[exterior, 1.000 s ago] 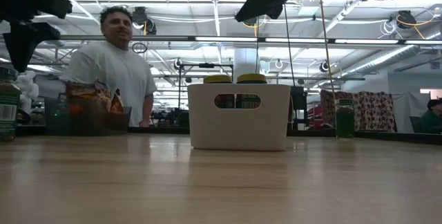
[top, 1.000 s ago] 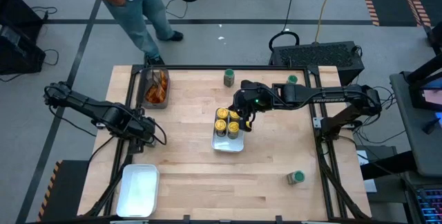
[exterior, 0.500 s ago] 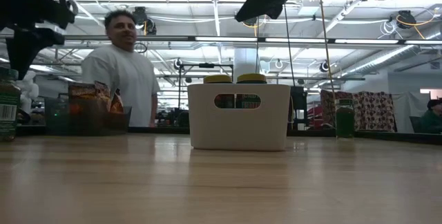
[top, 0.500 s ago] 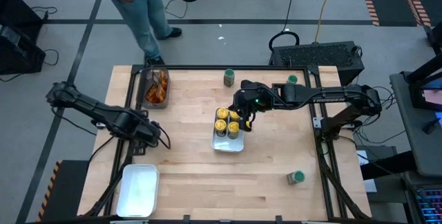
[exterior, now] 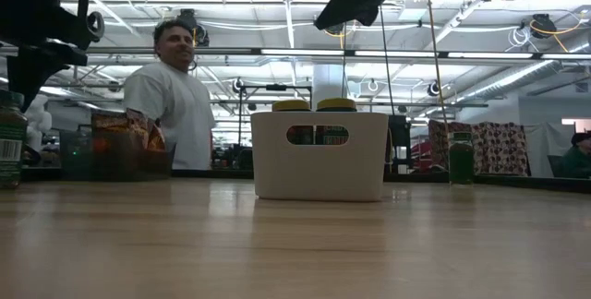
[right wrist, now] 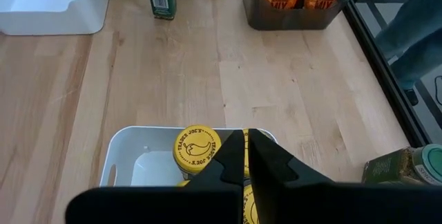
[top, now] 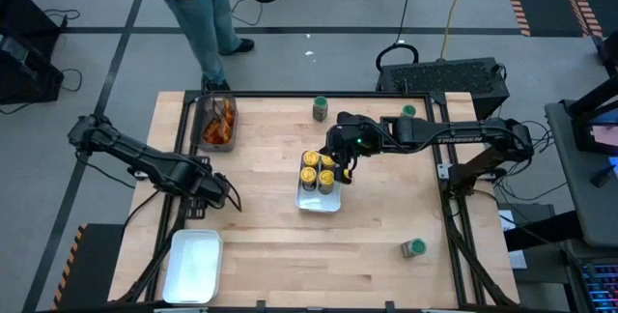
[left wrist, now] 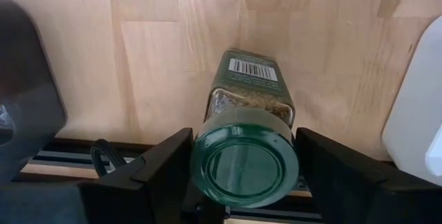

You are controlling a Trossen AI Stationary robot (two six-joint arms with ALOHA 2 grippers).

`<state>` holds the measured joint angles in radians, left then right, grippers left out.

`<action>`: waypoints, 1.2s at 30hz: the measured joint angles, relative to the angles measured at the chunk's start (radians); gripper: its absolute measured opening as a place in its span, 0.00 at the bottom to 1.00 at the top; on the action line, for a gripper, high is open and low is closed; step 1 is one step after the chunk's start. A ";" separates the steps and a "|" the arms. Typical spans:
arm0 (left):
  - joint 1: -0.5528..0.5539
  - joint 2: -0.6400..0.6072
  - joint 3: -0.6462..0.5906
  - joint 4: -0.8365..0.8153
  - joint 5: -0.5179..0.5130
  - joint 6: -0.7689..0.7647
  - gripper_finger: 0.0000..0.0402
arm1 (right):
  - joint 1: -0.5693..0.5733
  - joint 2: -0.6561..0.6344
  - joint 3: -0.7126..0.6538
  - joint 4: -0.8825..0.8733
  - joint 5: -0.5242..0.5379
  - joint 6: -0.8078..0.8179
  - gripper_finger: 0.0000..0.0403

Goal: Sort spices by type
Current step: Put the middle left green spice bottle into the bottom white bin

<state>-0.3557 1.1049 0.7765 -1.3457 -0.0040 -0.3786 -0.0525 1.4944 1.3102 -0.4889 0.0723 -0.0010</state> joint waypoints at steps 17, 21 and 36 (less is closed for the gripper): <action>0.000 0.000 0.000 0.000 0.002 -0.005 0.53 | 0.002 0.000 0.000 -0.030 0.000 -0.021 0.00; 0.000 0.001 0.026 -0.029 0.004 -0.006 0.53 | 0.002 0.000 0.000 -0.094 -0.043 -0.064 0.00; -0.010 -0.001 0.441 -0.187 0.053 -0.081 0.53 | 0.004 0.000 0.000 0.001 -0.074 0.042 0.00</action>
<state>-0.3655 1.1038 1.2177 -1.5325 0.0490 -0.4592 -0.0483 1.4944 1.3106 -0.4881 -0.0017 0.0412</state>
